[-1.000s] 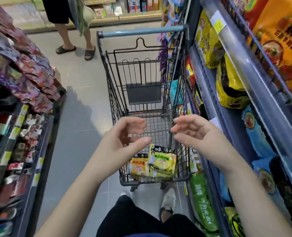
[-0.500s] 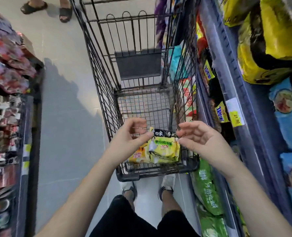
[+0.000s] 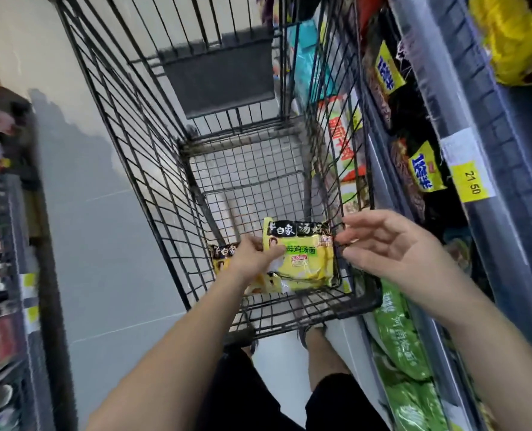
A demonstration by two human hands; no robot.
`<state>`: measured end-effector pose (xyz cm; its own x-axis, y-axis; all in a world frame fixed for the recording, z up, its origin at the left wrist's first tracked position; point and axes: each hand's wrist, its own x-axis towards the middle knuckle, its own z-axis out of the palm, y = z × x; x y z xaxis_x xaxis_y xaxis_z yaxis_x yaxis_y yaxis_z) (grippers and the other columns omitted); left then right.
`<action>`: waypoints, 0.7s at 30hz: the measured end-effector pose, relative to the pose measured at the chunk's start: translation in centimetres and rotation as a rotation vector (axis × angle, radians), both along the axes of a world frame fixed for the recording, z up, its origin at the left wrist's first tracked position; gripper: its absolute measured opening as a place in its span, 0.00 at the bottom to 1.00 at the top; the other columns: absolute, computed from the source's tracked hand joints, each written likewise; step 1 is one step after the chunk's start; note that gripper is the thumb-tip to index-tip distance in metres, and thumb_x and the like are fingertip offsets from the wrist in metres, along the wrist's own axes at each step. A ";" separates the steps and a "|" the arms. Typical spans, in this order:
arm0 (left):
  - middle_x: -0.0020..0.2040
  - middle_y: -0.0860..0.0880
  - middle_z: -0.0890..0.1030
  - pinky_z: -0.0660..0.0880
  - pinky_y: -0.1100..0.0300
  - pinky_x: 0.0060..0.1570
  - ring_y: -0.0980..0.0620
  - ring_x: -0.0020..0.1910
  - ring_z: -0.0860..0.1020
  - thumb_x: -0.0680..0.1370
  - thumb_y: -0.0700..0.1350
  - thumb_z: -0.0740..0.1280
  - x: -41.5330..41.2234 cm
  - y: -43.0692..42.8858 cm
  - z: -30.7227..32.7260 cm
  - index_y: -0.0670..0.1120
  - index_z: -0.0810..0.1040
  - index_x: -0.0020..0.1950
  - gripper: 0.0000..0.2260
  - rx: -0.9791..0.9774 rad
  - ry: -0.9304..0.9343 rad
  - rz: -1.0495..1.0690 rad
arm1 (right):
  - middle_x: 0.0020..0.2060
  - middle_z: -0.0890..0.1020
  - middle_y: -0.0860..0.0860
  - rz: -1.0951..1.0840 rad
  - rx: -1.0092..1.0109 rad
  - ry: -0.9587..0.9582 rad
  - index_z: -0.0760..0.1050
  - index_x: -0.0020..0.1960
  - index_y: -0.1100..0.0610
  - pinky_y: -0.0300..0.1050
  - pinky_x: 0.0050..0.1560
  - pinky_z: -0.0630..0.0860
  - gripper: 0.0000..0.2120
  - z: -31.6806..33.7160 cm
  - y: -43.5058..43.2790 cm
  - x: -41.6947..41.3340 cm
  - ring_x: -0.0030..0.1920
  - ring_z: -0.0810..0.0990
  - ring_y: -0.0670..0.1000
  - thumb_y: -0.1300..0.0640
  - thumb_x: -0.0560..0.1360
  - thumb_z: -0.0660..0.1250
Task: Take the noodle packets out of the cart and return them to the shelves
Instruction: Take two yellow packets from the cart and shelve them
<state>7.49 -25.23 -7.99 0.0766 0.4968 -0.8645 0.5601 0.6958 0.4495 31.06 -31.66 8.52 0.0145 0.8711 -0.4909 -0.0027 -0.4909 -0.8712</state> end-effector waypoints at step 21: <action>0.54 0.44 0.82 0.79 0.60 0.33 0.48 0.47 0.84 0.77 0.49 0.76 -1.4 -0.4 -0.9 0.42 0.72 0.64 0.21 -0.071 -0.002 0.082 | 0.52 0.87 0.48 0.009 -0.095 -0.004 0.79 0.61 0.51 0.39 0.53 0.81 0.22 -1.3 -0.4 0.7 0.53 0.86 0.47 0.55 0.67 0.76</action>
